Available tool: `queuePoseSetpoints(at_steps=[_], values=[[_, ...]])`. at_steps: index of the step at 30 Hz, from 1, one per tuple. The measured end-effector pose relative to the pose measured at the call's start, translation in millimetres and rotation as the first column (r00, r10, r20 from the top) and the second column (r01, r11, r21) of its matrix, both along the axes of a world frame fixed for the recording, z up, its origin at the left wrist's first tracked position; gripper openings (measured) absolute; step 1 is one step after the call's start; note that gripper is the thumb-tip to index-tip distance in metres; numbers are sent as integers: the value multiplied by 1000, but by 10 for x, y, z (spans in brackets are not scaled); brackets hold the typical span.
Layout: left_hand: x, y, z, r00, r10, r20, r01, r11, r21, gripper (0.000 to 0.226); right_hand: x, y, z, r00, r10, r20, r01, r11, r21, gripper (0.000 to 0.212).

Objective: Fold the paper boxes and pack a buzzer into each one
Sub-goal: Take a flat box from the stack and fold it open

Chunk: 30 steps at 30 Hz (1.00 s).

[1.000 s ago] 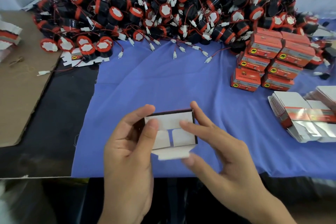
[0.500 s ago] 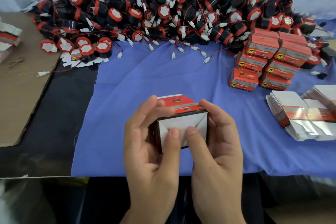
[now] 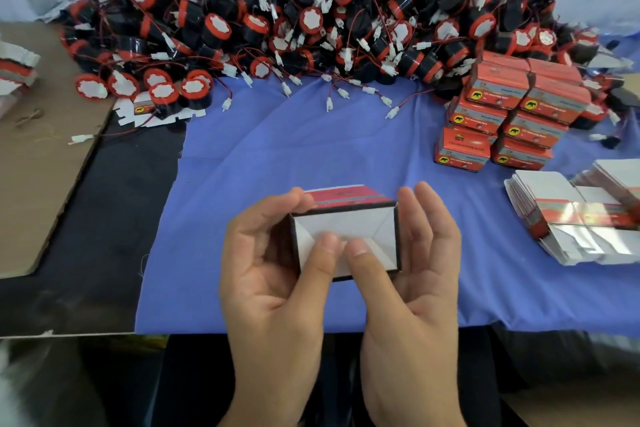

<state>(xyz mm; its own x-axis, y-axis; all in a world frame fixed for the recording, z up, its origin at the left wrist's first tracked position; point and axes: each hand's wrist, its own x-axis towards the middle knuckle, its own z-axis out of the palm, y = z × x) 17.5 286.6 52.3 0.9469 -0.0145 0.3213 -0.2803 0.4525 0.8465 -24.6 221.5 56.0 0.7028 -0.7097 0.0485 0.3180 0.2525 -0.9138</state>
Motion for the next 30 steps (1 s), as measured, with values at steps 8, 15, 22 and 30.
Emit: queuePoseSetpoints(at_steps=[8,15,22,30], values=[[-23,-31,-95,983,-48,-175,51,999,13,33,13,-46,13,998,65,1,-62,939,338,81],[81,67,-112,865,-332,-377,392,915,93,41,29,-229,-53,978,203,54,-193,969,-157,100],[422,256,-30,926,-344,-157,368,721,588,56,83,-589,-99,950,23,-311,-308,227,-924,123],[672,303,-394,855,-460,-240,514,695,503,59,117,-777,-438,972,152,-180,-228,801,-554,71]])
